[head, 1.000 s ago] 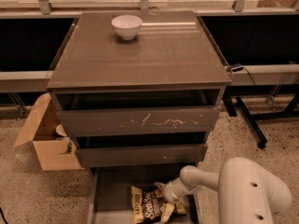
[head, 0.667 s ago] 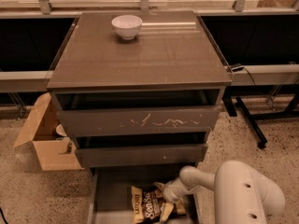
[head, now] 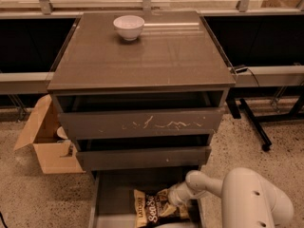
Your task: Pick brown chip bag from bottom drawer and place on counter
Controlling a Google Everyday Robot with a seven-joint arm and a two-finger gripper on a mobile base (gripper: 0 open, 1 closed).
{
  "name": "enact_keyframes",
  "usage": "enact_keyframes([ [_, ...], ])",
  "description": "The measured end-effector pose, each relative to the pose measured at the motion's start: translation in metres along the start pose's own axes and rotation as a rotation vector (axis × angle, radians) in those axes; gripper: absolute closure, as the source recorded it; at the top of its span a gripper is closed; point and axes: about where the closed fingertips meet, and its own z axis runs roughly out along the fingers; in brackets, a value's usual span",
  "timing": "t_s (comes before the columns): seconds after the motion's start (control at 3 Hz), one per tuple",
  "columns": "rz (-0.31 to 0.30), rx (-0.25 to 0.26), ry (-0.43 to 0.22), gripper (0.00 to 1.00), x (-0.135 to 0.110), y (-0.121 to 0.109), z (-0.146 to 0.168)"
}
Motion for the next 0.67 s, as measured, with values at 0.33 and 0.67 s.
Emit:
enact_keyframes([
  [0.33, -0.065, 0.067, -0.055, 0.73, -0.029, 0.008, -0.031],
  [0.67, -0.128, 0.14, -0.127, 0.96, -0.053, 0.018, -0.071],
])
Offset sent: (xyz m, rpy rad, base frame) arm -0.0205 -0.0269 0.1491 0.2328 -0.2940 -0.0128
